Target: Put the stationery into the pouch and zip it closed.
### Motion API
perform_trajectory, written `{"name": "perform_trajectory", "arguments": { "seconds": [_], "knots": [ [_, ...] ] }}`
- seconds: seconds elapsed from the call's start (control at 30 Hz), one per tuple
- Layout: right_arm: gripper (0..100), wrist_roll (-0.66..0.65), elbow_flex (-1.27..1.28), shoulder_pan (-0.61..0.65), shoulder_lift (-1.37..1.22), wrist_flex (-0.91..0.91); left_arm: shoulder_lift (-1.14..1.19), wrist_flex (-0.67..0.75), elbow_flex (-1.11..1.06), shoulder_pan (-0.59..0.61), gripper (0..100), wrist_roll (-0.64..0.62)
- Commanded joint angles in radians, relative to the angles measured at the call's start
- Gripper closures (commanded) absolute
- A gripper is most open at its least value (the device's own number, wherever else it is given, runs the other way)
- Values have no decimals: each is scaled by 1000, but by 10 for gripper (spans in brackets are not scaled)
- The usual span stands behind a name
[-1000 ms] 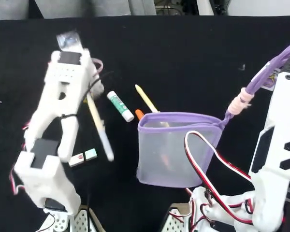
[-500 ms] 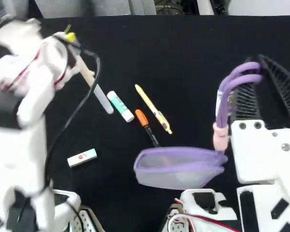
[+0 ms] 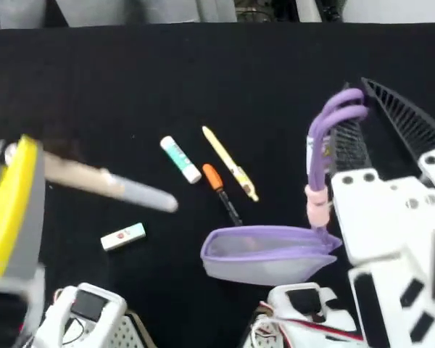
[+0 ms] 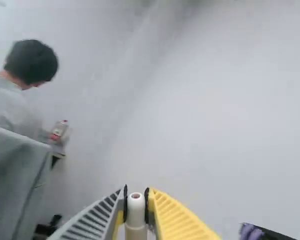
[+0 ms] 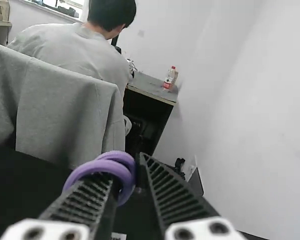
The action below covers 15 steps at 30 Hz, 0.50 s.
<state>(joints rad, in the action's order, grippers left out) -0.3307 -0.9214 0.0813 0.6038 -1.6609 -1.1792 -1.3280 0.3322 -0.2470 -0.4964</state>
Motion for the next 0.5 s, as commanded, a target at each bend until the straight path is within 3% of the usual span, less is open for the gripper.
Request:
{"name": "perform_trajectory", "arguments": {
  "seconds": [0.0,0.23,0.37,0.47],
  "knots": [
    [986,-5,50,14,5,43,-86,103,-160,-163,971,-8],
    [986,-8,50,12,7,44,-215,328,-545,-182,971,-8],
    [986,-12,48,11,7,44,-292,485,-753,-318,971,-3],
    [986,-12,48,11,7,44,-325,563,-874,-374,971,81]
  ]
}}
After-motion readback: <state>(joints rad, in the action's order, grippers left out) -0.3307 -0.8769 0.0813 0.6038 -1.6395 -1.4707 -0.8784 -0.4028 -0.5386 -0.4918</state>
